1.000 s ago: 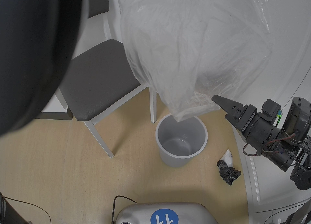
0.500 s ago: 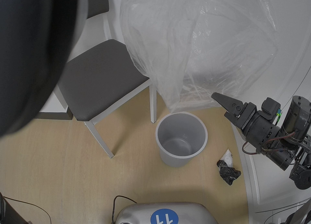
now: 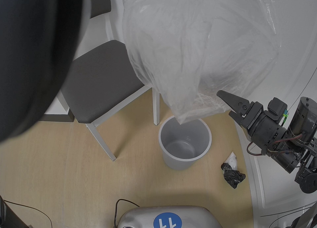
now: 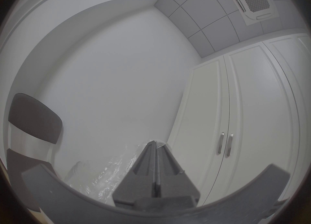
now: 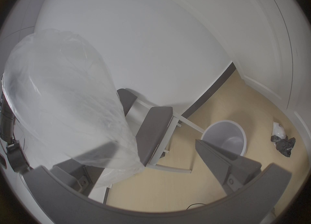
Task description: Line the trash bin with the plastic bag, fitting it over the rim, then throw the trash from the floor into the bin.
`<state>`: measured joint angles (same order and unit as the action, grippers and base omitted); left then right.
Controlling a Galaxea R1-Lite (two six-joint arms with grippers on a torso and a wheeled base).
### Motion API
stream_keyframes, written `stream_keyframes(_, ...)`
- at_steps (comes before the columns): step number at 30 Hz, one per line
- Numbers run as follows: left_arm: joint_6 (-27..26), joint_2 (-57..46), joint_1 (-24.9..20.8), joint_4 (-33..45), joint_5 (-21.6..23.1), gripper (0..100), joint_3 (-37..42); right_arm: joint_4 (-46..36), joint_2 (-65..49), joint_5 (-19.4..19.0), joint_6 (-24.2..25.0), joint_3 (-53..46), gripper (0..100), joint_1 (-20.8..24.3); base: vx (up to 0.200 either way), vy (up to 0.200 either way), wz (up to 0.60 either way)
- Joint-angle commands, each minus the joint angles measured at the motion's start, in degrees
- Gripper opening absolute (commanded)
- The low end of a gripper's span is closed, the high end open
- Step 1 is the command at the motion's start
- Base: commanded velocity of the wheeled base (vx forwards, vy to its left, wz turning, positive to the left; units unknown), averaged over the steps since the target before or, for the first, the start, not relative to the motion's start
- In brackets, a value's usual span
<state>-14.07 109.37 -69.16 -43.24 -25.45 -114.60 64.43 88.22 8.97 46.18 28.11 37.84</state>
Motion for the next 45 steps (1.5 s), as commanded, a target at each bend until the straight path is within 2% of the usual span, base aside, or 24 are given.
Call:
stream_keyframes(1,0.01,0.05,-0.01,0.0,-0.03,0,0.01,0.0,0.63,0.08,-0.04,-0.07,100,0.04,0.0,0.0,0.0)
stream_keyframes(11,0.01,0.67,-0.1,-1.58,-0.03,0,0.01,0.08,0.55,-0.1,0.05,-0.25,100,0.66,0.0,0.0,0.0)
stream_keyframes(21,-0.08,0.67,-0.1,-1.58,-0.03,0,0.01,0.08,0.63,0.08,0.23,-0.43,100,3.38,0.0,0.0,0.0)
stream_keyframes(40,-0.08,0.49,-0.63,-1.58,-0.03,0,0.01,1.14,0.99,0.61,0.32,-0.16,100,3.38,0.0,0.0,0.0)
stream_keyframes(41,-0.08,0.58,-0.63,-1.67,-0.03,0,0.01,2.11,1.16,0.87,0.32,-0.16,0,3.38,0.0,0.0,0.0)
stream_keyframes(45,-0.08,0.75,-0.63,-1.67,-0.12,0,0.01,6.85,2.39,1.57,1.02,-0.43,0,3.38,0.0,0.0,0.0)
